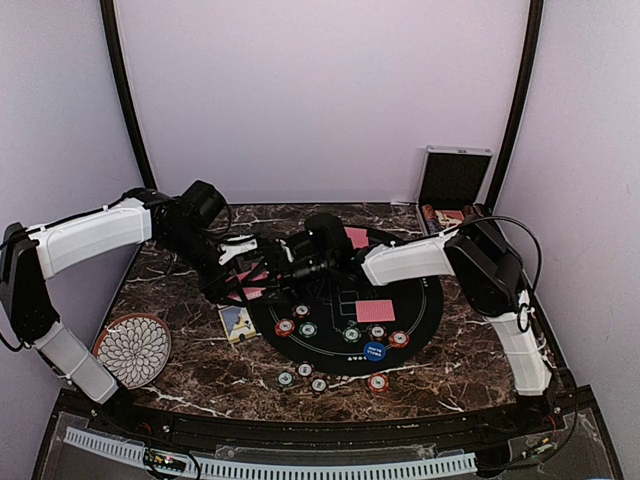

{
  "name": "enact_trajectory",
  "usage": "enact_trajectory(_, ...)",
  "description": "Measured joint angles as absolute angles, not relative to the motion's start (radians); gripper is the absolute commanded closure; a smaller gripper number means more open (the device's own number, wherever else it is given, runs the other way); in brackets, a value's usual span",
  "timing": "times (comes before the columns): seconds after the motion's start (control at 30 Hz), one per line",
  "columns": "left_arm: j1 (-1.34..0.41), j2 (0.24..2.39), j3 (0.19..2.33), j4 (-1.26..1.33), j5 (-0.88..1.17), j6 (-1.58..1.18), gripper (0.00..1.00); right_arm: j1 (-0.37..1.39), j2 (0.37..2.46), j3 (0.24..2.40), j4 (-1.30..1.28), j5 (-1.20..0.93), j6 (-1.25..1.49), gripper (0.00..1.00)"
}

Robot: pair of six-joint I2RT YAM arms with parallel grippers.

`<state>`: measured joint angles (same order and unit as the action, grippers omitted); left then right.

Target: Distribute texas hold em gaming equipment

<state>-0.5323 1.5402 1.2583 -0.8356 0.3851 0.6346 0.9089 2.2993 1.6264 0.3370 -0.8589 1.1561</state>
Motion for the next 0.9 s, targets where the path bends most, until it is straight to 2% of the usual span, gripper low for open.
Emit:
enact_trajectory(0.17,-0.532,1.54,1.258,-0.835,0.385,0.634,1.0,0.888,2.262,1.581,0.337,-0.856,1.14,0.4)
enact_trajectory(0.47,-0.532,1.54,1.258,-0.836,0.385,0.634,1.0,0.87,2.227,1.543,0.345,-0.853,1.144,0.43)
enact_trajectory(0.7,-0.532,1.54,1.258,-0.836,0.385,0.634,1.0,0.868,2.199,1.518,0.381,-0.857,1.191,0.66)
enact_trajectory(0.9,-0.532,1.54,1.258,-0.836,0.385,0.634,1.0,0.867,2.185,1.507,0.405,-0.863,1.212,0.8)
